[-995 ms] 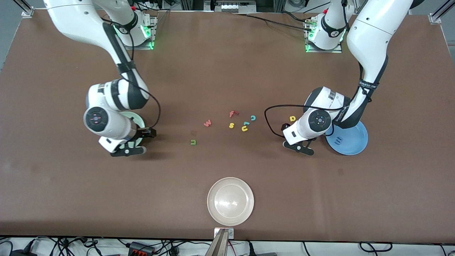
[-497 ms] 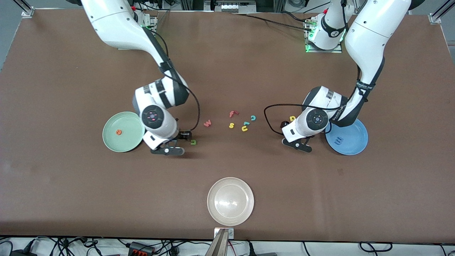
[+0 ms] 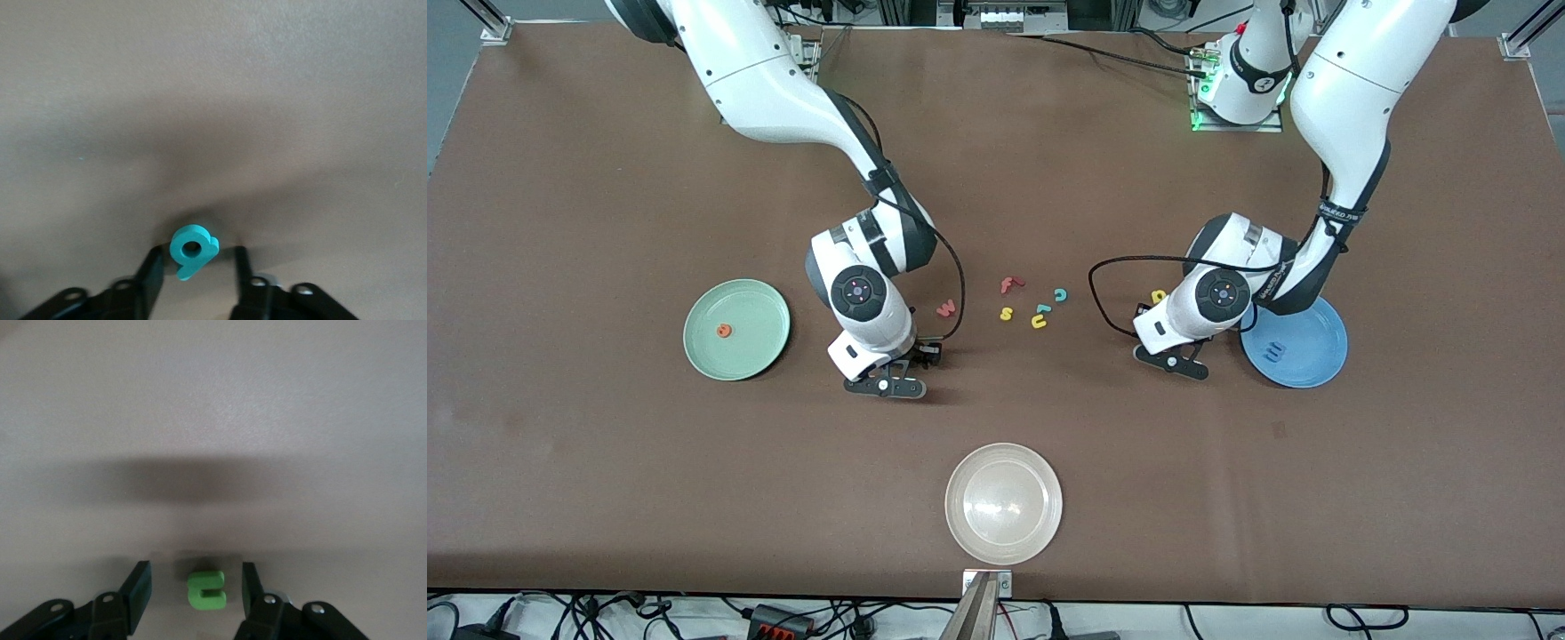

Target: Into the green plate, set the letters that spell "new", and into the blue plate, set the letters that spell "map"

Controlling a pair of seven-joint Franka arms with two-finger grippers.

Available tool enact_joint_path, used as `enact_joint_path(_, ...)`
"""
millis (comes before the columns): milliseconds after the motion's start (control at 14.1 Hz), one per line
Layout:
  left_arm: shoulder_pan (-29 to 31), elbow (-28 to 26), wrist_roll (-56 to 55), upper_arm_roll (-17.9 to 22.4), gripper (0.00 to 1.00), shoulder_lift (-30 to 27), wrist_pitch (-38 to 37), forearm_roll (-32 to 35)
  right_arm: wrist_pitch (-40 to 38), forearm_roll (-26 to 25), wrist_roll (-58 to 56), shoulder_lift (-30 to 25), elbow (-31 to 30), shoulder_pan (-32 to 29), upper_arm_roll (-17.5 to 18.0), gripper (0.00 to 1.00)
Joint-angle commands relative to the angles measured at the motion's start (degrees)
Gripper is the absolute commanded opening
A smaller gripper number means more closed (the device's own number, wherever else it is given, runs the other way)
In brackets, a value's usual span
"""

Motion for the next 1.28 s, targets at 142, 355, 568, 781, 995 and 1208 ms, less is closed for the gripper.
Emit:
enact_joint_path(142,0.5,0.4,0.6,0.0,0.11,-1.7,-0.6,-0.1,0.3,0.2,1.0,1.6,1.6,1.0,-0.5,0.60)
enact_joint_path(355,0.7,2.6,0.6,0.0,0.09,-2.2,-4.6,-0.1,-0.4,0.2,0.9,1.5,1.5,1.0,-0.5,0.56)
enact_joint_path(568,0.5,4.7,0.6,-0.2,0.29,-2.4,-5.6,-0.1,-0.4,0.1,0.9,1.5,1.4,1.1,-0.5,0.46)
enact_joint_path(781,0.8,6.2,2.5,-0.2,0.85,-1.6,-4.1,4.9,-0.5,0.1,0.8,1.5,1.1,1.1,-0.5,0.25)
enact_joint_path(995,1.2,5.9,3.2,-0.1,0.80,1.0,1.2,5.5,-0.6,0.2,0.7,1.5,0.9,1.0,-0.5,0.14)
enact_joint_path(1208,1.2,5.9,3.2,0.0,0.76,2.6,4.7,5.6,-1.1,0.2,0.6,1.2,1.0,1.0,-0.5,0.11)
